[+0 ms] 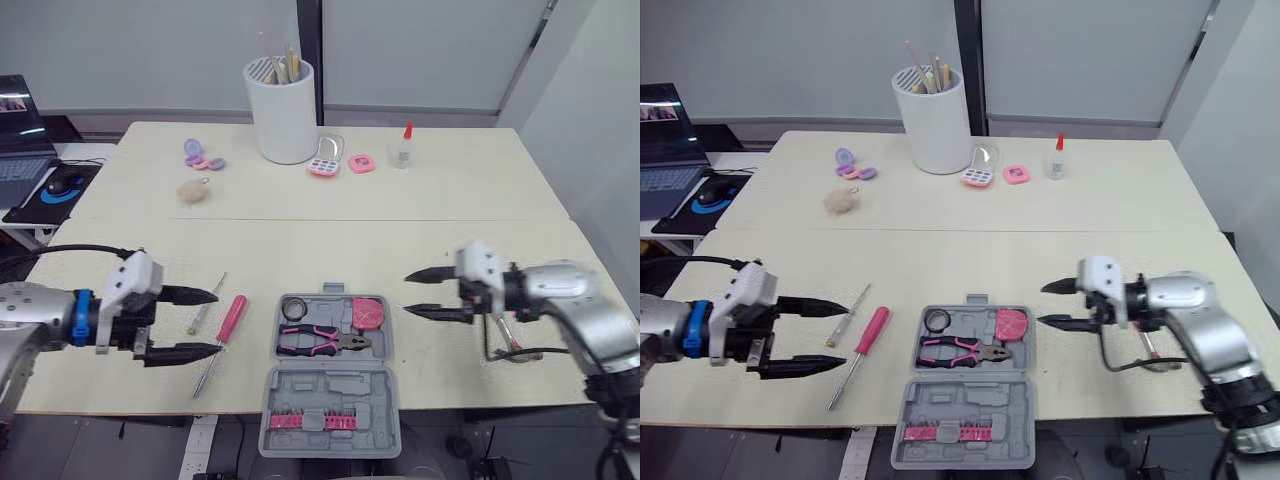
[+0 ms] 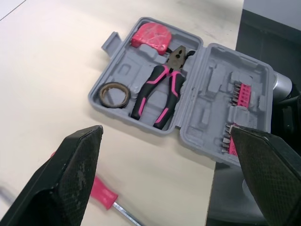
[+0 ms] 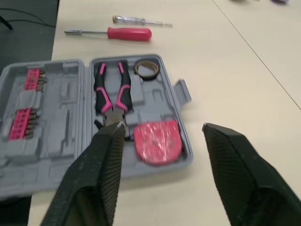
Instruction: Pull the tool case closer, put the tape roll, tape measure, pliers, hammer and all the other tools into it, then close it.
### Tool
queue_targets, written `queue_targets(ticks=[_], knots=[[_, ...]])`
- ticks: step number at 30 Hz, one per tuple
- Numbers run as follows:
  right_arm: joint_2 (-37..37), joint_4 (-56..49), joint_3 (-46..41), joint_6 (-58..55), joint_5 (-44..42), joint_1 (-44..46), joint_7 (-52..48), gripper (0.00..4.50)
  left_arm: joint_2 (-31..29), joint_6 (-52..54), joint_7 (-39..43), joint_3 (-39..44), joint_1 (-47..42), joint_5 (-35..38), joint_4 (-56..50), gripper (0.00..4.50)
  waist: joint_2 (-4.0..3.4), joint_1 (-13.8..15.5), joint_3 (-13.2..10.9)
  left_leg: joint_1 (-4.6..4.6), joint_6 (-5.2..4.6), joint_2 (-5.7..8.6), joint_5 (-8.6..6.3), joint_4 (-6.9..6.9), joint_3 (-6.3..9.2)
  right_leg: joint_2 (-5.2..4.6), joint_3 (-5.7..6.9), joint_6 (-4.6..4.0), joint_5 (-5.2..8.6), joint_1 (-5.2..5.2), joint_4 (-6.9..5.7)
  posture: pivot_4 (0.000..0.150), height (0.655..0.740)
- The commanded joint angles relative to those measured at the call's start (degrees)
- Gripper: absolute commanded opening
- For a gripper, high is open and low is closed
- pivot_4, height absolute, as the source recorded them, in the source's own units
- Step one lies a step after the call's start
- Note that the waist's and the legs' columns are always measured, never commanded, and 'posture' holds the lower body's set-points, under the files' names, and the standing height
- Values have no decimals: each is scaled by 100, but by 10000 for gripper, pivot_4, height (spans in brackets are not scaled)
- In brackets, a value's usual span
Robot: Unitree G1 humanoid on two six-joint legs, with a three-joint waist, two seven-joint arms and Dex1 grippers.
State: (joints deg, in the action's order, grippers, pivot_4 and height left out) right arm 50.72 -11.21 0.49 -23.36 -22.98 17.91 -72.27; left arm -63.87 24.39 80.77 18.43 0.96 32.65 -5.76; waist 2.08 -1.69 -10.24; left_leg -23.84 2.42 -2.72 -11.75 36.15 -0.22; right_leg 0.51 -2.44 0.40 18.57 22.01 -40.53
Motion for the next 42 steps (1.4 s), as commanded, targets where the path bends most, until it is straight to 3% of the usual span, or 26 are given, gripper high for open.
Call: queue_targets(ticks=[1,2,6,13,23,26,30,38,42], knots=[[721,217,-915,-259,-279,-274,-311,40985,-195,-90,106,458,111,-132,642,45000,-3,-5,-2,0,0,1,0,-2,-4,-1,-2,-1,1,1,1,1500,7400],[886,335,-1078,-228,-267,-386,-348,44874,-230,-110,116,501,122,-180,809,45000,-3,-10,-2,0,-1,1,0,-2,-6,-2,-3,-3,2,3,2,1500,7400],[1292,869,-1490,235,99,-813,-340,44874,-308,-205,154,648,211,-353,1349,45000,-3,-17,-2,0,-1,-2,0,-4,-7,-1,-4,-4,3,4,3,1500,7400],[1359,1699,-1860,792,380,-1260,-204,44874,-180,-532,43,678,173,-557,1811,45000,-4,-16,-2,0,0,0,0,-4,-13,-4,-7,-4,3,5,2,1500,7400],[904,847,-1256,744,521,-1461,217,44874,222,-764,-483,436,402,-821,1024,45000,-6,-23,-1,-1,0,-2,0,-4,-14,-3,-11,-4,3,5,0,1500,7400],[730,495,-916,910,733,-1560,358,39174,408,-872,-634,321,804,-948,424,39145,-6,-19,-1,-2,0,1,-1,-4,-19,-9,-16,-3,3,5,1,1500,7400],[455,66,-216,1166,1187,-1658,582,25144,800,-923,-1039,-80,1225,-1156,-449,25594,-5,-12,0,-1,0,2,0,-3,-15,-11,-14,-3,3,4,0,1500,7400],[58,95,956,1606,2297,-1570,1037,6845,1359,-1018,-1924,-1396,1291,-2063,-1181,258,-3,-6,2,2,1,5,0,0,-10,-7,-13,-2,3,-2,0,1500,7400],[-232,27,1415,1490,2607,-1432,1145,247,1538,-1116,-2315,-1947,1029,-2606,-942,0,-3,-3,4,5,1,3,0,1,-6,-1,-11,-3,3,-4,0,1500,7400]])
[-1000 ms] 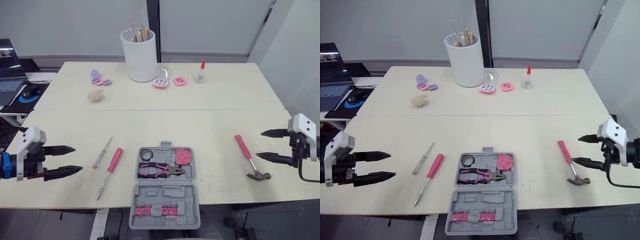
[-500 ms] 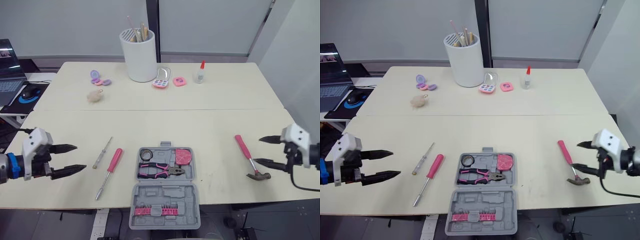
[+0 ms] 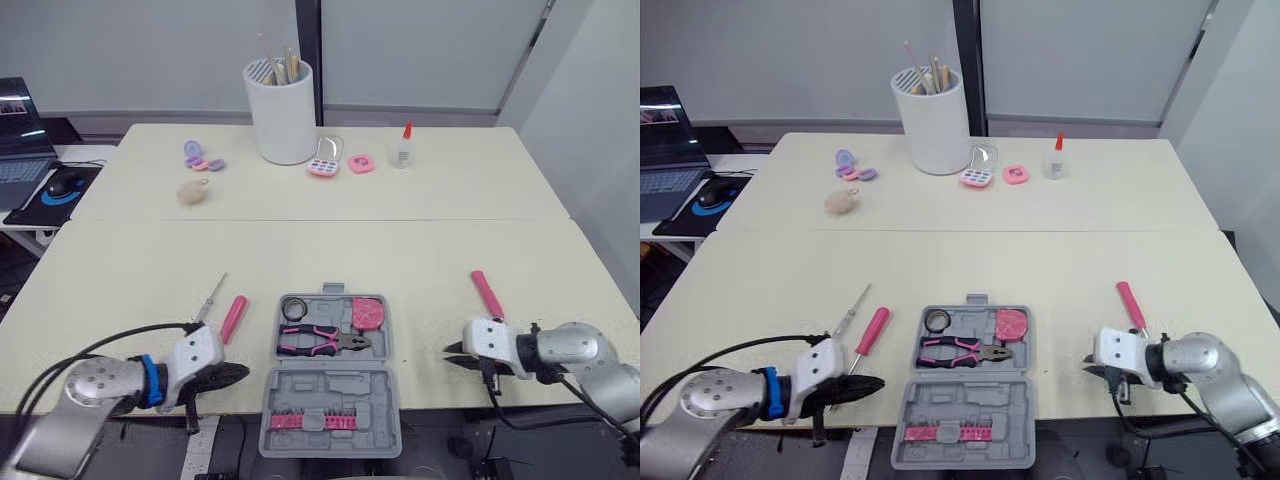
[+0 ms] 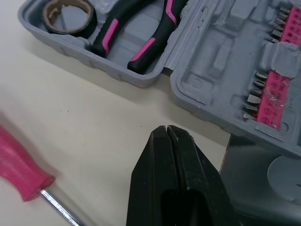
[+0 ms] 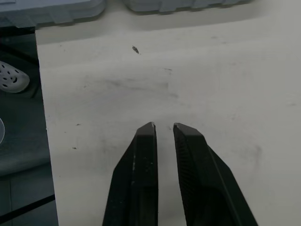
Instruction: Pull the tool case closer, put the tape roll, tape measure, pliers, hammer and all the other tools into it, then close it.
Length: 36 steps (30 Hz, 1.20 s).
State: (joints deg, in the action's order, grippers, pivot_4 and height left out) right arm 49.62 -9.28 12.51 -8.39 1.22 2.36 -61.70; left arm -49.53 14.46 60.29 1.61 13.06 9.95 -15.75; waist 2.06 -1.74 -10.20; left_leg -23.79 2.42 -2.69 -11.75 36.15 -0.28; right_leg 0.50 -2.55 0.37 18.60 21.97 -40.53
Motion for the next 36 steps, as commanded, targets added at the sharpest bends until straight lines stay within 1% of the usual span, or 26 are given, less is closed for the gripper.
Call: queue_targets(ticks=[1,5,9,15,19,23,29,36], knots=[[-234,-95,336,7,284,156,154,247,218,-92,-348,-409,-297,-400,127,0,0,2,0,0,0,0,0,0,1,2,0,0,0,0,-1,1500,7400],[-548,18,620,-32,463,263,290,247,412,-37,-486,-750,-537,-603,209,0,4,5,3,-2,0,3,0,2,-1,2,0,0,0,-2,0,1500,7400],[-933,128,862,-147,603,496,409,247,494,-7,-609,-971,-585,-744,277,0,10,-15,10,2,0,-3,0,2,5,6,2,0,-1,-2,-3,1500,7400],[-1219,84,1183,-245,708,648,331,247,702,42,-745,-1262,-851,-899,415,0,5,8,22,7,0,3,0,2,4,9,2,0,0,-12,-3,1500,7400],[-1347,-30,1338,-431,703,808,243,247,908,126,-769,-1446,-1132,-944,431,0,1,11,25,34,0,6,0,2,3,9,2,0,0,-41,0,1500,7400],[-1410,-39,1291,-557,644,982,205,247,1096,276,-773,-1511,-1370,-955,438,0,1,18,25,69,0,6,0,-1,3,9,2,4,2,-78,7,1500,7400],[-1553,390,1059,-477,607,1397,339,247,1312,404,-862,-1390,-1723,-930,622,0,2,8,24,69,0,4,0,-1,3,9,1,3,2,-77,7,1500,7400],[-1616,943,956,-291,611,1785,439,247,1420,320,-911,-1418,-2323,-1077,1187,0,3,7,23,52,0,4,0,-2,6,9,4,1,0,-60,7,1500,7400]])
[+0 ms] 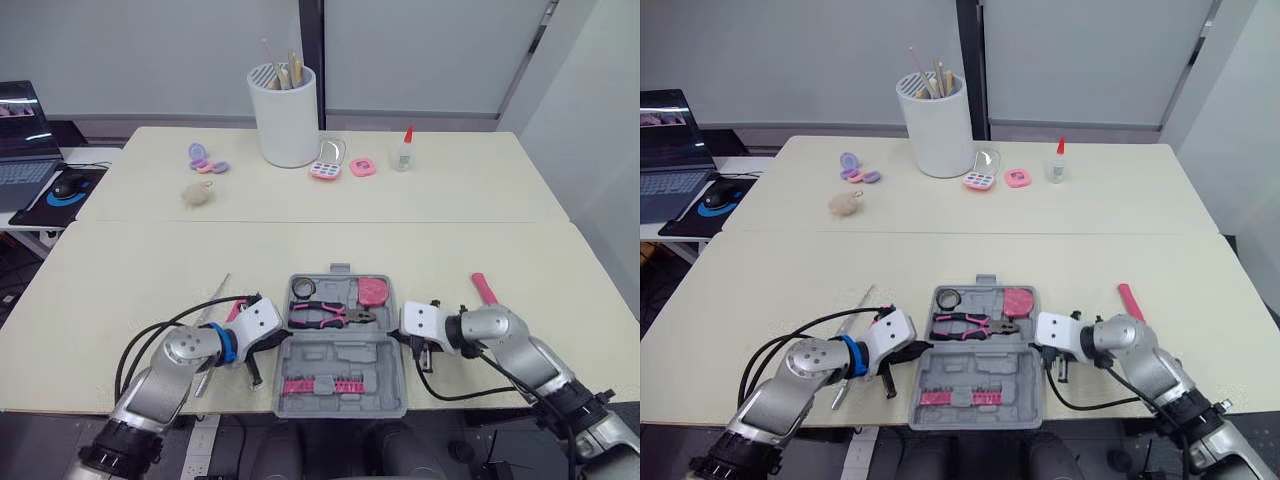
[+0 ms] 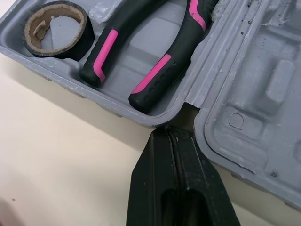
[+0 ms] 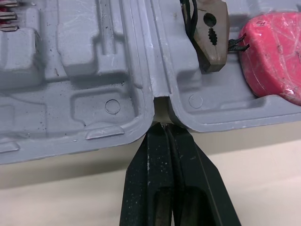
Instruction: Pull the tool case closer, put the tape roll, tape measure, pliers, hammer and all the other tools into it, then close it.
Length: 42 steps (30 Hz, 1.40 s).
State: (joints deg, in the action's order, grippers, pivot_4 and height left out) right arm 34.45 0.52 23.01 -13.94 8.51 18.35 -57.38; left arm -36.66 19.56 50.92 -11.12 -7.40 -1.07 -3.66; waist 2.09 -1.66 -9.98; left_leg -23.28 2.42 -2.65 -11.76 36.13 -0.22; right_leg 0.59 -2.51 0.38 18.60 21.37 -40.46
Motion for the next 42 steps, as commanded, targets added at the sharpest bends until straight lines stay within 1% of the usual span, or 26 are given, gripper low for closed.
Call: queue_targets(ticks=[1,5,14,26,35,42], knots=[[-101,33,-99,299,-109,228,22,247,156,-206,30,-152,-370,18,70,0,0,1,0,-5,0,1,0,0,1,0,1,0,0,3,0,1500,7400],[-135,301,-135,438,-89,369,98,247,262,-336,19,-226,-699,-41,444,0,0,0,0,-10,0,5,0,1,1,1,2,0,-1,5,1,1500,7400],[-337,843,-179,779,-7,668,396,247,415,-560,56,-330,-1084,-145,918,0,0,0,0,-10,0,3,0,1,2,1,3,0,-1,7,1,1500,7400],[-471,929,-122,892,43,656,353,247,265,-591,70,-238,-955,-209,817,0,-1,-17,-1,-12,0,0,0,0,4,1,3,0,-1,8,2,1500,7400],[-688,1105,-107,974,119,831,445,247,103,-591,58,-135,-948,-175,873,0,-2,-20,-1,-12,0,-2,0,0,4,1,3,0,-1,9,2,1500,7400],[-731,1114,-93,997,139,804,441,247,36,-615,27,-101,-971,-159,932,0,-3,-17,-2,-12,0,0,0,-1,1,0,2,0,-1,9,2,1500,7400]])
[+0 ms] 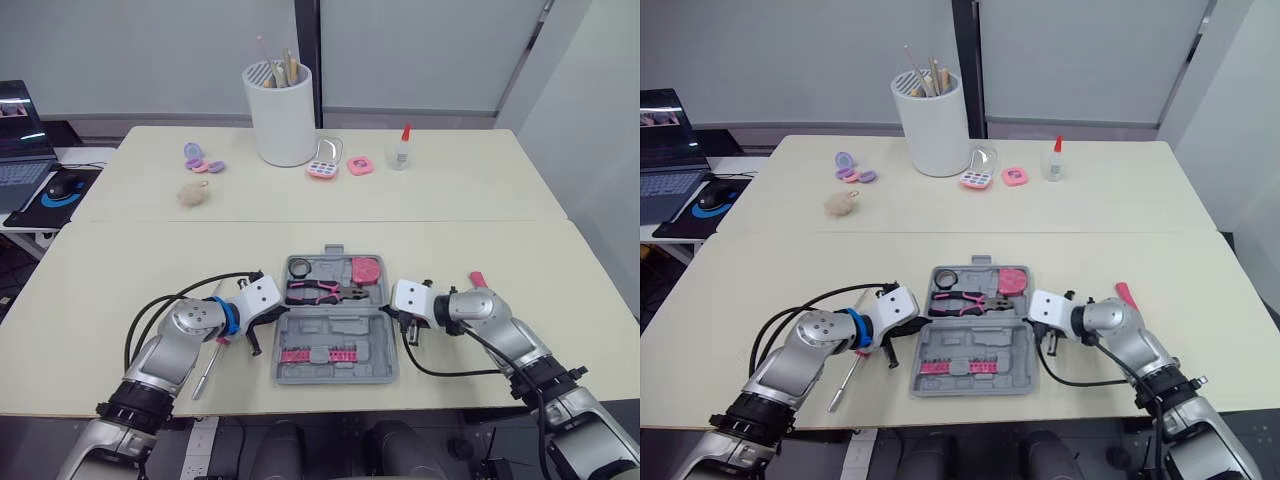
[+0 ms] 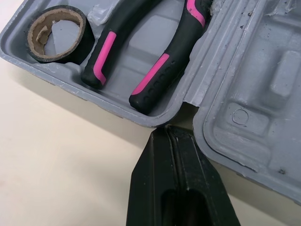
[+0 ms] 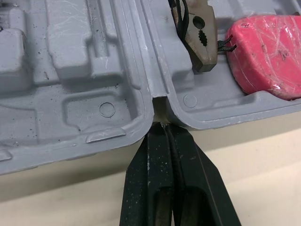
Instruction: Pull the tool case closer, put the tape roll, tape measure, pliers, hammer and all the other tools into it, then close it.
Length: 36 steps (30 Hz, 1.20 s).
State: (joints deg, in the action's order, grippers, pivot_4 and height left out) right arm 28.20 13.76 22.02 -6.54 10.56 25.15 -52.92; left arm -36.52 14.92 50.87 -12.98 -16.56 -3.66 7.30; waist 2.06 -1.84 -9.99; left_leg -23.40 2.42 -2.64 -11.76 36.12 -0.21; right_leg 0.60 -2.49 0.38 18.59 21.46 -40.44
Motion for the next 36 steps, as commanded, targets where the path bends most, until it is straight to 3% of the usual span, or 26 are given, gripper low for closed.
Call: queue_targets(ticks=[1,36], knots=[[-106,-218,7,252,-67,118,-5,247,24,-155,26,85,-67,99,-149,0,0,0,0,0,0,0,0,0,0,0,0,0,0,0,0,1500,7400],[-41,-144,-33,245,29,5,143,247,83,-206,71,-27,-117,52,-3,0,0,3,0,0,0,0,0,-1,2,0,1,0,0,-1,1,1500,7400]])
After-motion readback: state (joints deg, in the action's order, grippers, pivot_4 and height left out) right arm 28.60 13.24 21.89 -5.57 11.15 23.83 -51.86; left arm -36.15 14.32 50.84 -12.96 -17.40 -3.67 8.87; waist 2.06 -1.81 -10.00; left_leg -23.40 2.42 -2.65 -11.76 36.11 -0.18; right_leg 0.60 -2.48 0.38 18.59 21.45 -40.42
